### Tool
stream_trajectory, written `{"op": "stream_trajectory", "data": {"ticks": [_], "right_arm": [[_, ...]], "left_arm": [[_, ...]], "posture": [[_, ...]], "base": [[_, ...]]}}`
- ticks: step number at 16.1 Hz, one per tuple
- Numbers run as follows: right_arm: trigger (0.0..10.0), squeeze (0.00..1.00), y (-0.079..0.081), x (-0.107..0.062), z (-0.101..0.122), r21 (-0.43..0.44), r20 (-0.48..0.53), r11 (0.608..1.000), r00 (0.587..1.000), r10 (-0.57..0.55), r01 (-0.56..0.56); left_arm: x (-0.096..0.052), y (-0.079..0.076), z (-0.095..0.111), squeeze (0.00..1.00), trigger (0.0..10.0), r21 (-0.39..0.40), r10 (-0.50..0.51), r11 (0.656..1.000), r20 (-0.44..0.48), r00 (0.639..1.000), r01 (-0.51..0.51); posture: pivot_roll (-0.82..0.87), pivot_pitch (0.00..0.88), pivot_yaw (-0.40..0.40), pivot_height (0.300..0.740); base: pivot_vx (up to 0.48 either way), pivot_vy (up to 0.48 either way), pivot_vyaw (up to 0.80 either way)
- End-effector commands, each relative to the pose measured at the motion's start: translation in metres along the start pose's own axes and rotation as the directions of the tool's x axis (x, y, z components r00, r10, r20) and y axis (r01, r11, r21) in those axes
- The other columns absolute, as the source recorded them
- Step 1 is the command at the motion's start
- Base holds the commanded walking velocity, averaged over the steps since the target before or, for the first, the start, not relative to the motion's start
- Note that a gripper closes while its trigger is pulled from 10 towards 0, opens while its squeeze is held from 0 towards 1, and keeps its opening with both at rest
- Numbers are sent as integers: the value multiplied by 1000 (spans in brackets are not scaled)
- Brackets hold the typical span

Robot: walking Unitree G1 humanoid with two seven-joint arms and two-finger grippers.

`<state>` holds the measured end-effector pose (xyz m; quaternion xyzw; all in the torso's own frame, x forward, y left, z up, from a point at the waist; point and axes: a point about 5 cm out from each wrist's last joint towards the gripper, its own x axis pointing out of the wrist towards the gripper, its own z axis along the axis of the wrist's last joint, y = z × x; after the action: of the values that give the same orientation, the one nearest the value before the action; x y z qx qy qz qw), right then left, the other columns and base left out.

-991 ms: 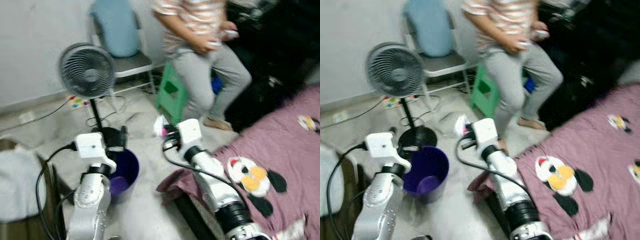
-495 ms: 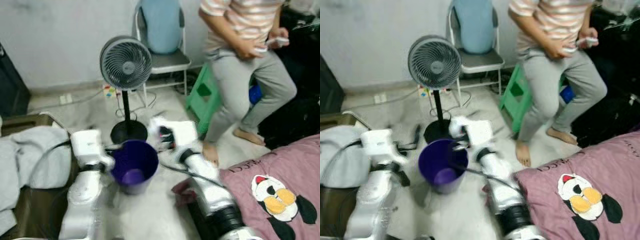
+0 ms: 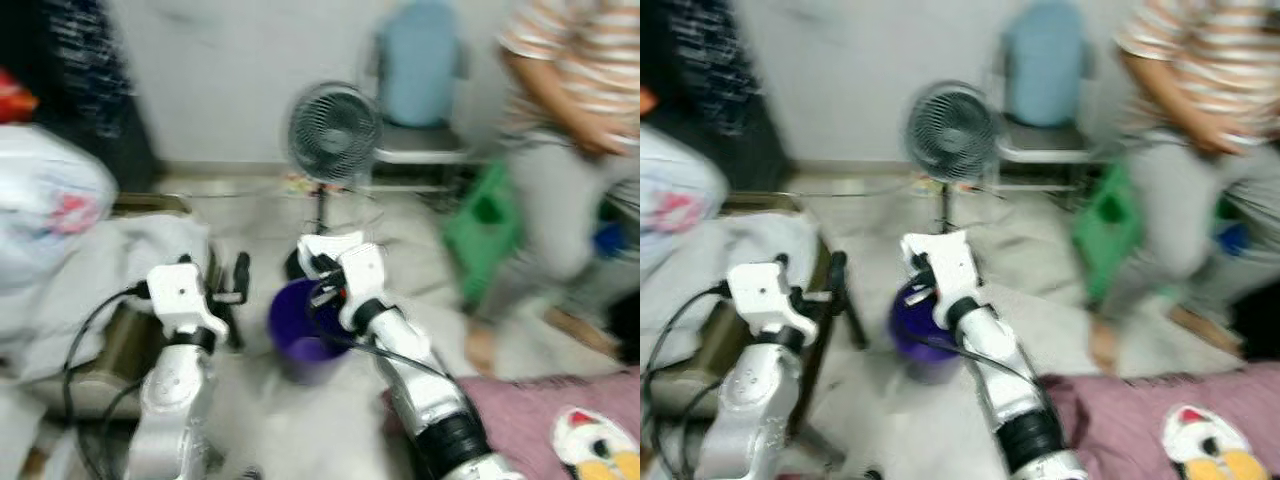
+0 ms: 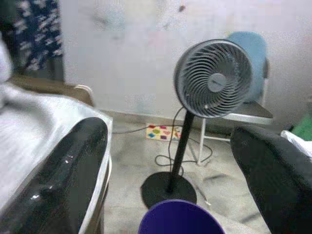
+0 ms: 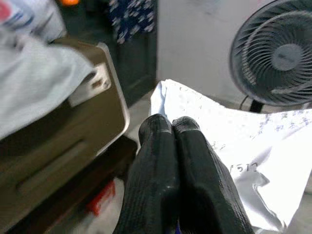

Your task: Clean up the room

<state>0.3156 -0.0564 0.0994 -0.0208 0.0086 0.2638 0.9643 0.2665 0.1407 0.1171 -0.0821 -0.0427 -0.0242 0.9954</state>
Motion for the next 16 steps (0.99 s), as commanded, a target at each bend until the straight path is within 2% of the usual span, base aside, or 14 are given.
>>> {"op": "stream_trajectory", "data": {"ticks": [1, 2, 8, 16], "right_arm": [[10000, 0, 0, 1, 5, 4, 17, 1000, 1000, -6, 6], [10000, 0, 0, 1, 5, 4, 20, 1000, 1000, -9, 8], [10000, 0, 1, 3, 6, 8, 18, 1000, 1000, -19, 19], [10000, 0, 3, 2, 11, -7, 40, 1000, 999, -13, 14]], "left_arm": [[0, -4, 3, 0, 10000, 8, -32, 999, 11, 999, 32], [0, -4, 3, 0, 10000, 8, -34, 999, 10, 999, 34], [0, -5, 6, 0, 10000, 1, -58, 998, 26, 998, 58], [1, -8, 8, 0, 10000, -9, -76, 997, 36, 996, 76]], "posture": [[-15, 81, -76, 740], [-20, 87, -76, 740], [-19, 100, -72, 740], [-26, 103, -71, 740]], "base": [[0, 0, 788], [0, 0, 650], [0, 0, 0], [347, 0, 0]]}}
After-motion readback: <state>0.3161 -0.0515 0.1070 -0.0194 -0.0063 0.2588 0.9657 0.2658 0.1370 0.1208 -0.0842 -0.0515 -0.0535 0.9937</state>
